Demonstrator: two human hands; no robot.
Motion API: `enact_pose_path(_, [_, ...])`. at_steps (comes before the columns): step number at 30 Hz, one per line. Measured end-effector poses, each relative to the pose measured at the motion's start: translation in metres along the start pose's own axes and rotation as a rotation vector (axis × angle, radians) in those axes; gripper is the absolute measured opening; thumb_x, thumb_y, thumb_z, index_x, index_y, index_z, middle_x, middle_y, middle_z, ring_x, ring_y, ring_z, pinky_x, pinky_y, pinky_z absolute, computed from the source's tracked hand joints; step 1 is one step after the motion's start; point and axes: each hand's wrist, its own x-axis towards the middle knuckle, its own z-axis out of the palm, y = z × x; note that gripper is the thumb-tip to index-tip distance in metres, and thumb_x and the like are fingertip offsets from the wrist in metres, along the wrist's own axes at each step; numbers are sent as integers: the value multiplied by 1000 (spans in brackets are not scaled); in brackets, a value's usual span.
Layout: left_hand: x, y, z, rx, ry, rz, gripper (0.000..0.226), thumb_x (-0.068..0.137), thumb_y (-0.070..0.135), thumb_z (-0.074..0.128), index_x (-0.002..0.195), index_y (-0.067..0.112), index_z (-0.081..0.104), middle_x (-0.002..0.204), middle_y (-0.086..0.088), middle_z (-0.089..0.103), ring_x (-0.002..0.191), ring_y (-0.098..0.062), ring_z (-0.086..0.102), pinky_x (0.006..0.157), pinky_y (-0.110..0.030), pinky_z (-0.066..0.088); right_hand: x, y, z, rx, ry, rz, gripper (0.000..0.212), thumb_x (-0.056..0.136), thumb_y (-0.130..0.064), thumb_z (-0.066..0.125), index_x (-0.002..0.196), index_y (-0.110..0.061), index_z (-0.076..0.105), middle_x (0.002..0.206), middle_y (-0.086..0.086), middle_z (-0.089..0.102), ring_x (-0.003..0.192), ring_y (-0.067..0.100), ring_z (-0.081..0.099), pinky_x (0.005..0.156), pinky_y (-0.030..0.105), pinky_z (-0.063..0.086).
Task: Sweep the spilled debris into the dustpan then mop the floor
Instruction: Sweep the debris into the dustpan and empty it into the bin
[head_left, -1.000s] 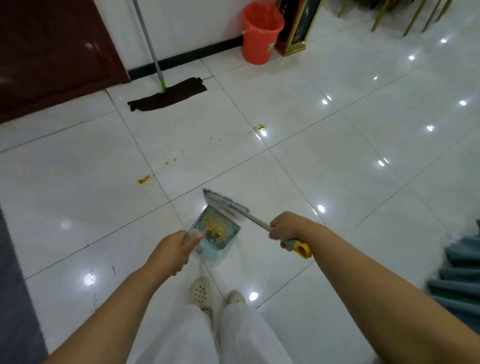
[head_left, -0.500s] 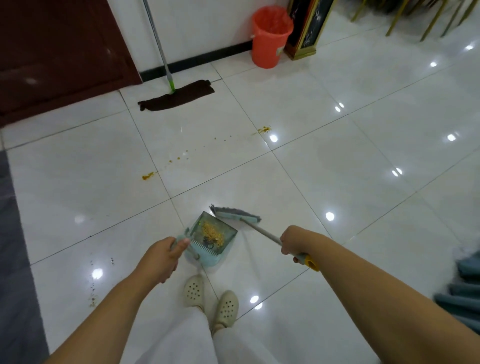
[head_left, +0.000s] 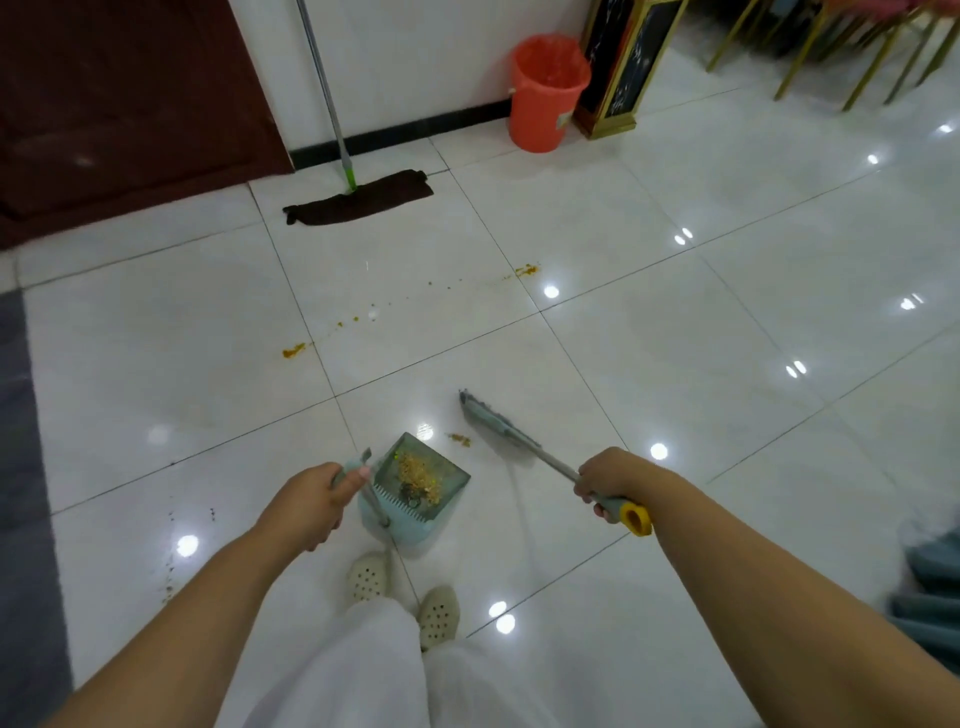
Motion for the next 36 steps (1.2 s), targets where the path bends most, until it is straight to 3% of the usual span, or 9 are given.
enact_pose_path(3, [1, -4, 1, 29, -6, -15, 50, 95, 50, 39, 88, 3, 55, 60, -5, 55, 44, -17, 46, 41, -23, 40, 6, -5, 19, 94, -71, 31, 20, 91, -7, 55, 107, 5, 55, 75, 13, 57, 50, 16, 53, 39, 19, 44])
enact_pose_path(6, [3, -8, 1, 36, -26, -19, 47, 94, 52, 39, 82, 9, 52, 60, -5, 55, 45, -16, 46, 41, -23, 40, -2, -3, 32, 106, -162, 47, 25, 92, -7, 52, 113, 6, 56, 73, 10, 56, 48, 14, 51, 38, 16, 44])
enact_pose_path(10, [4, -13, -3, 59, -30, -23, 44, 94, 52, 38, 78, 13, 49, 62, -5, 54, 48, -17, 47, 44, -25, 39, -24, 6, 19, 79, -203, 13, 32, 88, -11, 53, 118, 1, 59, 94, 11, 64, 50, 12, 52, 46, 19, 47])
enact_pose_path(17, [-3, -25, -11, 37, 8, -4, 45, 95, 50, 39, 79, 10, 50, 61, -6, 53, 46, -18, 46, 44, -24, 39, -49, -1, 28, 17, -150, -42, 38, 85, -6, 58, 123, -2, 59, 77, 10, 59, 51, 15, 53, 44, 20, 46])
enact_pose_path(21, [-12, -40, -14, -8, 6, -12, 44, 95, 50, 40, 75, 11, 48, 59, -5, 52, 45, -18, 45, 43, -23, 39, -44, -15, 30, 91, -93, -38, 34, 87, -3, 55, 122, 1, 57, 90, 15, 60, 52, 16, 51, 43, 21, 44])
enact_pose_path(29, [-29, -78, -34, 64, 0, -28, 44, 93, 55, 40, 74, 16, 48, 60, -4, 53, 46, -15, 45, 41, -22, 38, -32, -46, 80, 203, -78, 37, 16, 93, -8, 55, 104, 5, 56, 74, 12, 55, 53, 16, 49, 35, 14, 43])
enact_pose_path(33, [-32, -90, -42, 99, -26, -2, 43, 94, 54, 40, 76, 15, 49, 63, -5, 53, 48, -16, 46, 42, -22, 38, -39, -52, 119, 196, -139, 59, 12, 94, -8, 52, 100, 3, 54, 76, 11, 56, 54, 15, 49, 36, 13, 42])
enact_pose_path(36, [-34, -100, -47, 147, -26, 25, 41, 95, 52, 38, 79, 16, 50, 65, -3, 53, 51, -15, 46, 47, -24, 39, -50, -50, 127, 141, -153, 12, 20, 91, -11, 54, 106, 1, 59, 91, 13, 62, 55, 15, 52, 44, 19, 46])
